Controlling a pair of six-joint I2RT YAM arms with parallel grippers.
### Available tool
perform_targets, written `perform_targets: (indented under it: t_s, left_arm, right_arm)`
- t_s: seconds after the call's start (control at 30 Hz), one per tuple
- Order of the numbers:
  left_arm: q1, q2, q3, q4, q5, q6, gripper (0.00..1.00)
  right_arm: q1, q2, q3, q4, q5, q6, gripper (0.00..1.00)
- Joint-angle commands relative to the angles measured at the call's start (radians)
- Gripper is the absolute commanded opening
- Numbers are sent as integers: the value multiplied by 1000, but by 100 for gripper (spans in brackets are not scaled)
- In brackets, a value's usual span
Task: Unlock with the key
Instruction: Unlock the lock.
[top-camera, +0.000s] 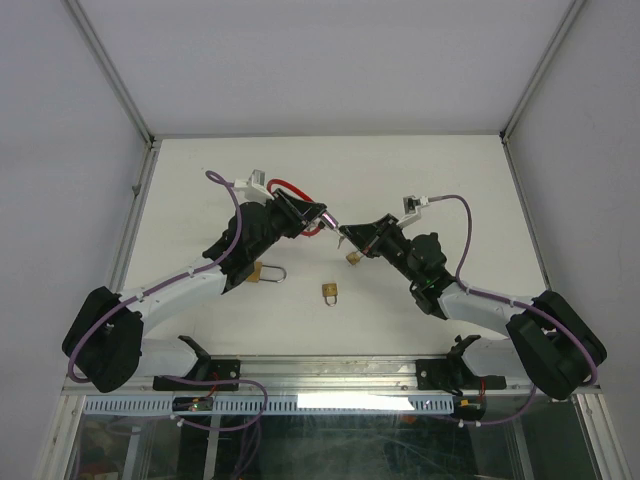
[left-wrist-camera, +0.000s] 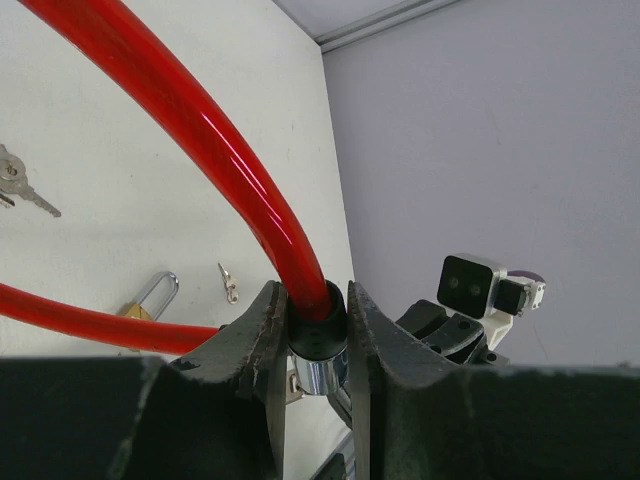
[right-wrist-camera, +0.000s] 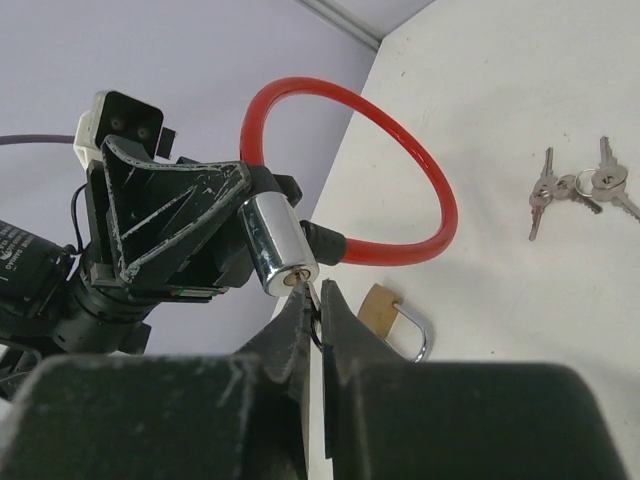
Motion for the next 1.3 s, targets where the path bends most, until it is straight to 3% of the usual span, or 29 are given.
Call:
perform_targets:
  t_s: [0.0, 0.13, 0.3, 0.57, 0.7, 0.9, 1.07, 1.27]
  left_arm:
    - [-88, -8, 3, 41, 240, -37, 0]
    - [-89, 64, 83, -149, 200, -71, 0]
    - [-89, 114, 138, -269, 149, -126, 0]
    - [-114, 183, 194, -359, 90, -193, 0]
    - [-124, 201, 213, -374, 60, -202, 0]
    - [-152, 232, 213, -319, 92, -212, 0]
    - [-169, 218, 192, -274, 140, -194, 0]
    - [-173, 207, 157, -201, 208, -170, 0]
  right_arm:
    - [-4, -2, 84, 78, -53, -67, 0]
    - [39, 17, 106, 54, -23, -265, 0]
    - [94, 28, 129, 25, 97, -471, 0]
    - [159, 68, 165, 27, 287, -579, 0]
    - [174, 77, 193, 20, 291, -631, 0]
    - [164, 120, 196, 91, 285, -564, 0]
    - [101, 184, 173, 263, 137, -436, 0]
    - [19, 224, 177, 349, 31, -305, 0]
